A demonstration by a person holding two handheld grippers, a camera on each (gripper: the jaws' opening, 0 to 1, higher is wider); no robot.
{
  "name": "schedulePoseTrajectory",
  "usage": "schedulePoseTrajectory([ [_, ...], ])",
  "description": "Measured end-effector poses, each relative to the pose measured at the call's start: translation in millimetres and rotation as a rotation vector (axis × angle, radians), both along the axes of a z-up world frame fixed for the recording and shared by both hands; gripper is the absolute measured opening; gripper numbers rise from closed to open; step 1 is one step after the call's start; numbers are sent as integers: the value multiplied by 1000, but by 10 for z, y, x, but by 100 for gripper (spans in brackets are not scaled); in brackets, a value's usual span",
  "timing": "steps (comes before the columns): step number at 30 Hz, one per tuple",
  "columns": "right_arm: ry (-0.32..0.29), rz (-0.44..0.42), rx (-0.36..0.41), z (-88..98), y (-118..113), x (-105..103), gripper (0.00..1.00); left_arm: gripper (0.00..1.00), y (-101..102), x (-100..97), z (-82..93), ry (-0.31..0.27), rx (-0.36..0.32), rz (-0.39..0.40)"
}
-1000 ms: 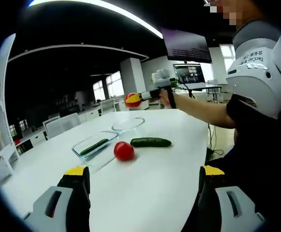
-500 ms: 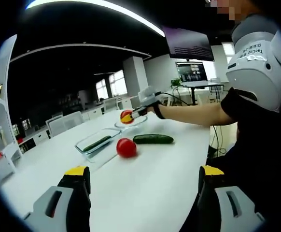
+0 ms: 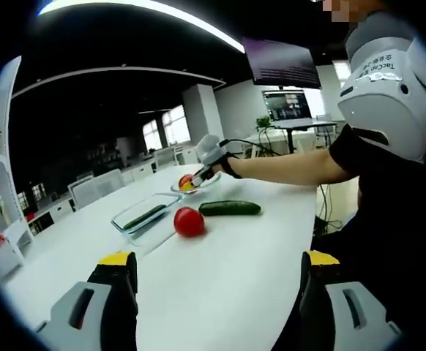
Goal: Sort the scattered tomatoes and cucumbers on the table and place them into their respective storage containers
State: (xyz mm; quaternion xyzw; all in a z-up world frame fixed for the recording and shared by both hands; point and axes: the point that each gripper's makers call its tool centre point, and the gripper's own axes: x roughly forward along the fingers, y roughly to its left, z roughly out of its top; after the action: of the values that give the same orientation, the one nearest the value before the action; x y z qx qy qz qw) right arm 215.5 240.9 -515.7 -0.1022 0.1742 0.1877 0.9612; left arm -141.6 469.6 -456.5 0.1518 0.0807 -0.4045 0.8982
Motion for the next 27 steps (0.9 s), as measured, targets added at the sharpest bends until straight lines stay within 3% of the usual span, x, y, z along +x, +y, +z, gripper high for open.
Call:
schedulePoseTrajectory([
  [9,-9,-6,-25,-32,21,-26,46,92,-8,-4,-15,7,-7,-3],
  [13,-31,59,-119,-24,13,64,47,92,-18,2,-38,10,-3,-6],
  [16,-66,48,-142,45,-9,54,48,92,-30,3,-38,10,-8,-11],
  [19,-72,50,-138,105,-27,83,48,92,-46,-2,-38,18,-18,-11],
  [27,-37,50,-108,41,-32,15,45,92,-30,-17,-36,16,-19,-5],
])
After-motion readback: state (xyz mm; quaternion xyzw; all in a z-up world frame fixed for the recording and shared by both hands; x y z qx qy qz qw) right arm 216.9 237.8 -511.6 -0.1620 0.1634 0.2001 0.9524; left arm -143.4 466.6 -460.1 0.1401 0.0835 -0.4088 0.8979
